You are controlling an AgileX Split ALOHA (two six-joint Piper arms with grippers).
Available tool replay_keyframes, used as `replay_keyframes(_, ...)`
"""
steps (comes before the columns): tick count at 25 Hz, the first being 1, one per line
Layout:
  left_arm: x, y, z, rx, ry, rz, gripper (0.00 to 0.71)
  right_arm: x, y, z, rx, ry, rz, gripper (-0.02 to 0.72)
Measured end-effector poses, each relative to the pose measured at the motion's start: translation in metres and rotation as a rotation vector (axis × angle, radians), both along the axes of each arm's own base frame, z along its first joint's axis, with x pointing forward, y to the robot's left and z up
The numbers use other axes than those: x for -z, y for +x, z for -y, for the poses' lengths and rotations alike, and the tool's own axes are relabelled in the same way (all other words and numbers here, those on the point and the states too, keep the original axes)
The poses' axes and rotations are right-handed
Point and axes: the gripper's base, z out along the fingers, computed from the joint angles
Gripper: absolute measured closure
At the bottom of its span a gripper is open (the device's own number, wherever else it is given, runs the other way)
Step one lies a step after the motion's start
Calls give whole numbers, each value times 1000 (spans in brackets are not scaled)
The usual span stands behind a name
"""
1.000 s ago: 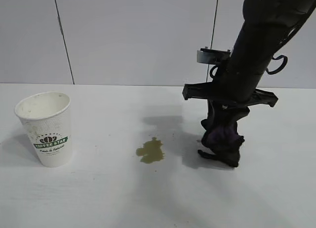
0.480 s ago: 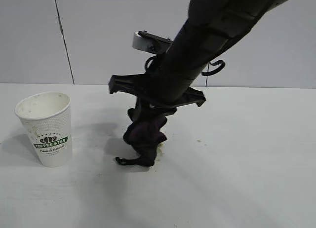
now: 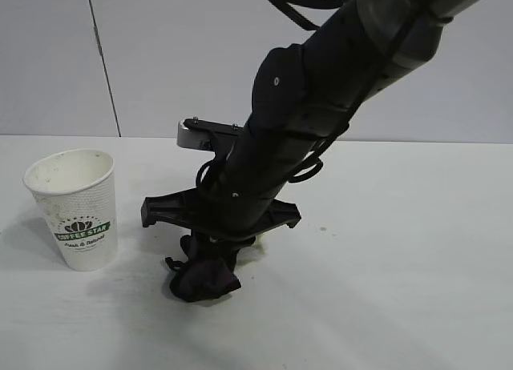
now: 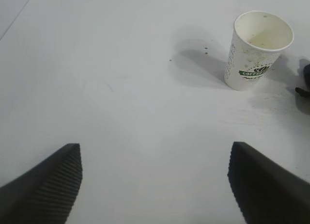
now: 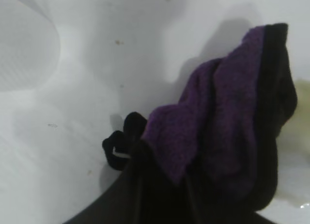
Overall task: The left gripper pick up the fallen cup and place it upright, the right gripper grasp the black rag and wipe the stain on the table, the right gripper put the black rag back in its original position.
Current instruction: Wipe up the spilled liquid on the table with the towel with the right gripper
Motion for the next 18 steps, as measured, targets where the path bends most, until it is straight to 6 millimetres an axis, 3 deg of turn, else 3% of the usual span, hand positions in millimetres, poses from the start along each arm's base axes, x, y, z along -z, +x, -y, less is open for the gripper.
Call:
replay_keyframes(6,0,0,0,0,0,0,116,0,14,19,22,-34,19,608)
replay_keyframes(12,0,0,0,0,0,0,116,0,41,67,144,-59,-23,608)
replay_keyframes(18,0,0,0,0,0,0,116,-4,47,108,162,-155,-142,608)
